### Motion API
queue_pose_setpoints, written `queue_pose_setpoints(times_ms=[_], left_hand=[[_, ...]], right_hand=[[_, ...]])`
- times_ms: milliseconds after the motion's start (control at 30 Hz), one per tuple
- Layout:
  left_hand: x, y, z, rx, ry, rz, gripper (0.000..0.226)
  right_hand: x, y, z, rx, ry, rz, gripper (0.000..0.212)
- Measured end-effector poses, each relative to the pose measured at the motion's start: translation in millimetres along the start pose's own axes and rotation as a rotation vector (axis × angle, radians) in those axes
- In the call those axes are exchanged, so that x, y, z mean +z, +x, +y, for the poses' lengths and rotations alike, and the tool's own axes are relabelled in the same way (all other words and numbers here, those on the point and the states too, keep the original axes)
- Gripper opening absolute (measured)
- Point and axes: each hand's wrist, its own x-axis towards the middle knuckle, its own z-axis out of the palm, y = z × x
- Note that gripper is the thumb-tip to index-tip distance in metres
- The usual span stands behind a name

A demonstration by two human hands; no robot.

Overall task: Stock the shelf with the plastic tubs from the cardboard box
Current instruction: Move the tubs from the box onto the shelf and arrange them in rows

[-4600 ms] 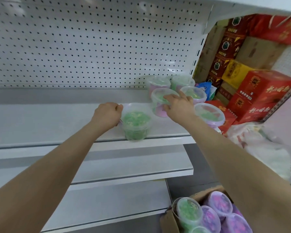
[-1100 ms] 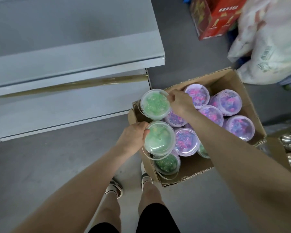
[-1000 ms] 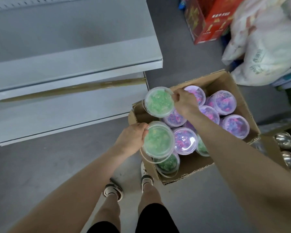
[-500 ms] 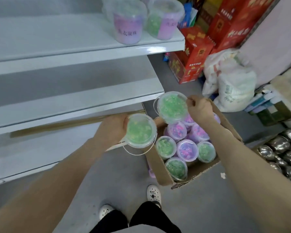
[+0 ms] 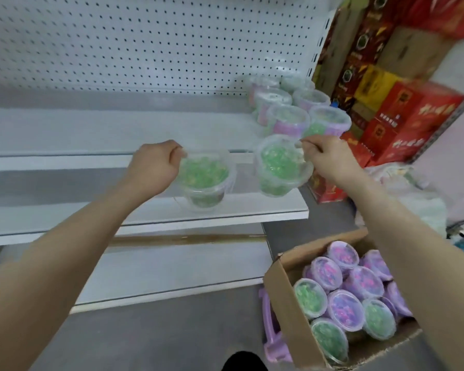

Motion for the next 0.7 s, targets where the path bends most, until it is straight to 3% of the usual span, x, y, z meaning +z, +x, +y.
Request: queue_pose_setpoints(times_ms=[300, 567, 700], left_hand=[[-32.3, 64.7, -44.5, -0.319, -0.253, -0.020, 0.032], [-9.7, 128.3, -59.6, -0.531, -0.442, -0.016, 0.030], [5.5, 148.1, -67.6, -0.595, -0.477, 0.011, 0.030]], right_hand=[[26.4, 128.9, -73.3, -0.078, -0.148, -0.083, 0.029], [80.3, 218.7, -89.9, -0.135, -0.264, -0.257, 0.025], [105.9, 246.9, -84.1, -0.172, -0.273, -0.272, 0.034]])
